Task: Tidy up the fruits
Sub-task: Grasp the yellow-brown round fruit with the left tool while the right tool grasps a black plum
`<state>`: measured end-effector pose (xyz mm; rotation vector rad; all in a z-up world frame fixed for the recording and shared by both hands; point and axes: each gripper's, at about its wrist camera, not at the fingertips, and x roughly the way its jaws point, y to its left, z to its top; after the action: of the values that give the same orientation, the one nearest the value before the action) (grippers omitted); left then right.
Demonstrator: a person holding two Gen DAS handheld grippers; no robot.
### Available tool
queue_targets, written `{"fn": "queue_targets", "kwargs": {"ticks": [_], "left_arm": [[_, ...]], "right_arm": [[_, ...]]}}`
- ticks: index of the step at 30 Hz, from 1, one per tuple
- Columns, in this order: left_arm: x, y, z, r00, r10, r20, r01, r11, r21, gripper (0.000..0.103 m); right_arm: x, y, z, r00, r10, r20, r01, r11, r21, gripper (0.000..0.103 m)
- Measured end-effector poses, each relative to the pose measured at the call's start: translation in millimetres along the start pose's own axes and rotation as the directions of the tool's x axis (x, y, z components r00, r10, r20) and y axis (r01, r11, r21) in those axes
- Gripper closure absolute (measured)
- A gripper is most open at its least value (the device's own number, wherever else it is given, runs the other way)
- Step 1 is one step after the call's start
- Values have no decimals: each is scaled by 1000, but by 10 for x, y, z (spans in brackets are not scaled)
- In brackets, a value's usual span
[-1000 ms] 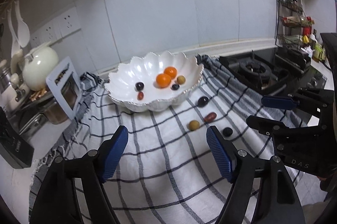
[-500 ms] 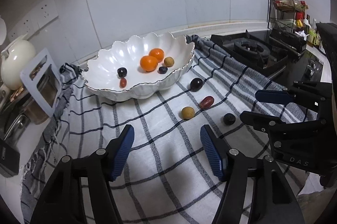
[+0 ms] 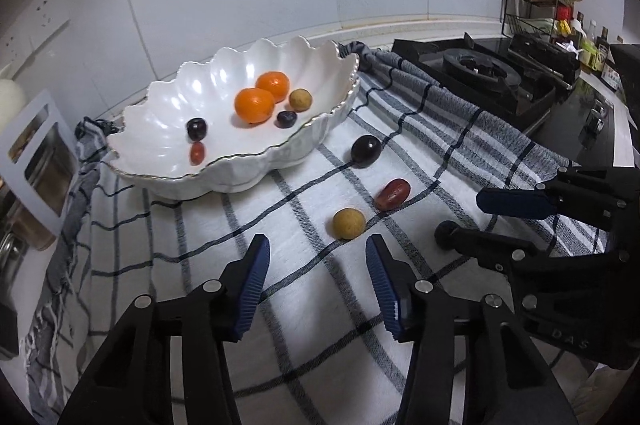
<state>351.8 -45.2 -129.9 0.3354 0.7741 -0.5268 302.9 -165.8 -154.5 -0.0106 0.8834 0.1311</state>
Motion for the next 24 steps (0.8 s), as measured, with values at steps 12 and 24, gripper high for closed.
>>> {"fn": "queue_targets", "kwargs": {"ticks": [12, 24], "left_arm": [[292, -85, 74, 998, -42, -38, 43, 999, 22, 64], [478, -82, 91, 995, -73, -74, 73, 997, -2, 77]], "right_arm": [[124, -59, -19, 999, 22, -31, -22, 1000, 3, 72], [256, -25, -32, 997, 49, -53, -49, 999, -5, 79]]}}
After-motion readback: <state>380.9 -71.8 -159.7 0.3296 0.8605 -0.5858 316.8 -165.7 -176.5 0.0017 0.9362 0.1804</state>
